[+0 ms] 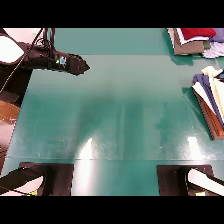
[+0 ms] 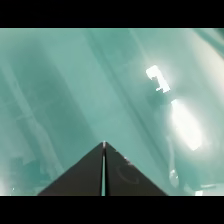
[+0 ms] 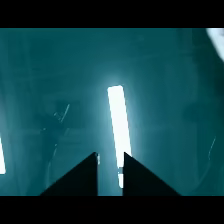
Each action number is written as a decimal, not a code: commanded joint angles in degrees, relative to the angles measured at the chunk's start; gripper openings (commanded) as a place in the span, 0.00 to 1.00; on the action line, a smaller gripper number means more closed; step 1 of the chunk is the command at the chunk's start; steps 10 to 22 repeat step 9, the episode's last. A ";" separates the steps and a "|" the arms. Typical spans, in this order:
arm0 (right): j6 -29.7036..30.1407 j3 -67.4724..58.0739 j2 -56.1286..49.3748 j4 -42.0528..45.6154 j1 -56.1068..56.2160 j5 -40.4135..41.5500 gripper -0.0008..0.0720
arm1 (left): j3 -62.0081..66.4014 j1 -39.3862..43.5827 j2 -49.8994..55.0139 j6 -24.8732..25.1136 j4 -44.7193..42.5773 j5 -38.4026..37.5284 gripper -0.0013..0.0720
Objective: Fold the shirts.
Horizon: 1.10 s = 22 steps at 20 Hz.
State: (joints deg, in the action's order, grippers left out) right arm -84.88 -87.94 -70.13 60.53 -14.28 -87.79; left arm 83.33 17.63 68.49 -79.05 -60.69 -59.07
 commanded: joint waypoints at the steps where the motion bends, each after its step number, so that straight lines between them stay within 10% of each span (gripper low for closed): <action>1: 1.03 -0.09 0.04 -2.01 11.50 3.48 0.03 | 0.00 0.00 0.02 -0.04 0.02 2.97 0.05; 22: 1.62 -0.07 0.04 -2.01 17.16 4.11 0.03 | 0.00 0.00 0.02 -0.04 0.02 4.31 0.05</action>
